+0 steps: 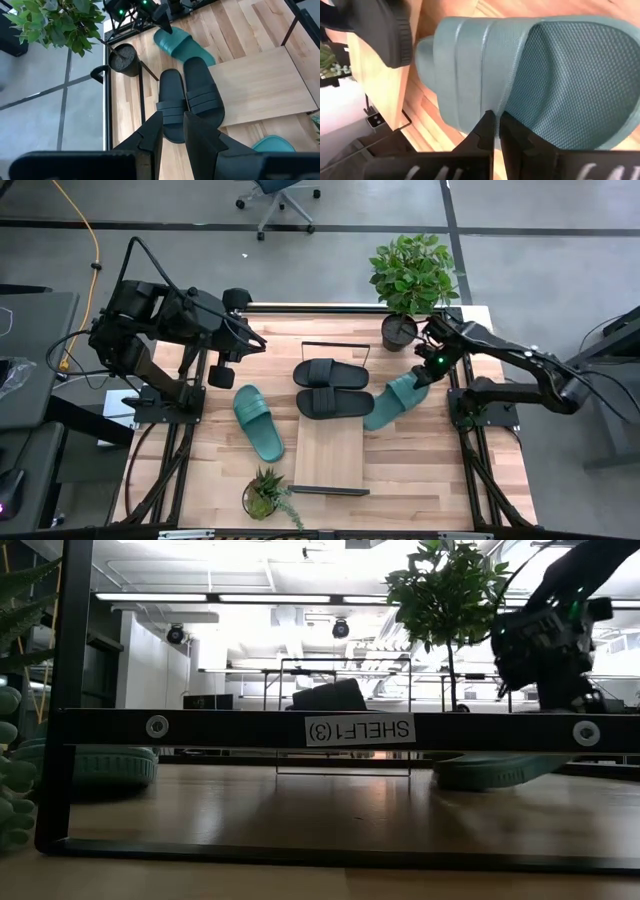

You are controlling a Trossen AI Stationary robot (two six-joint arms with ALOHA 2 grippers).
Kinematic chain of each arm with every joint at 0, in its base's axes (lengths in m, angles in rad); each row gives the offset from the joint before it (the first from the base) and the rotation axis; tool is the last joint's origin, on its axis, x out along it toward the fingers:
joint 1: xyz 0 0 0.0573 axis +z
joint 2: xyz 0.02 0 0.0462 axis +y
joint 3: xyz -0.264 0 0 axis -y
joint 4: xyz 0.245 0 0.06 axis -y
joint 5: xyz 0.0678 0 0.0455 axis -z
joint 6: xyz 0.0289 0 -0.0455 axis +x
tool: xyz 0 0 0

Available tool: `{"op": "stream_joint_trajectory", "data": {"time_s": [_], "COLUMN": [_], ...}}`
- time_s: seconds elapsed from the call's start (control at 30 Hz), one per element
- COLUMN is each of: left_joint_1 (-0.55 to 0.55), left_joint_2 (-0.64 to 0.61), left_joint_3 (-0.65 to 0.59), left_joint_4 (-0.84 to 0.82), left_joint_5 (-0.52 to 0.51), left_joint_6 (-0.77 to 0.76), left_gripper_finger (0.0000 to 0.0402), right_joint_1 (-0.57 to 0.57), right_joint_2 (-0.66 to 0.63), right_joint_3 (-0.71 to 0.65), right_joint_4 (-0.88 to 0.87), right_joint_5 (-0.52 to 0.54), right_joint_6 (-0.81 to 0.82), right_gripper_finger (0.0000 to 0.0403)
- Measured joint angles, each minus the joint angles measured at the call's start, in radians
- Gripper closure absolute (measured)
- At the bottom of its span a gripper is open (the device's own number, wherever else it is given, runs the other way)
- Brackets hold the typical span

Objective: Pick and place slides into the shelf
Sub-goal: Put the right green slides on the shelf

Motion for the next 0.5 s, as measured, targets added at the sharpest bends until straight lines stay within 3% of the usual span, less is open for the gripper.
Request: {"op": "stream_joint_trajectory", "data": {"time_s": [0.5], "left_joint_1": [0.000], "left_joint_2": [0.000], "left_joint_3": [0.000], "left_joint_4": [0.000], "left_joint_5": [0.000], "left_joint_6": [0.008], "left_gripper_finger": [0.0334], "right_joint_1": [0.000], "right_joint_2": [-0.318], "right_joint_3": [0.000], "right_joint_4": [-0.156], "right_joint_5": [-0.038], "right_joint_6": [0.103], "right_gripper_finger": [0.0403]}}
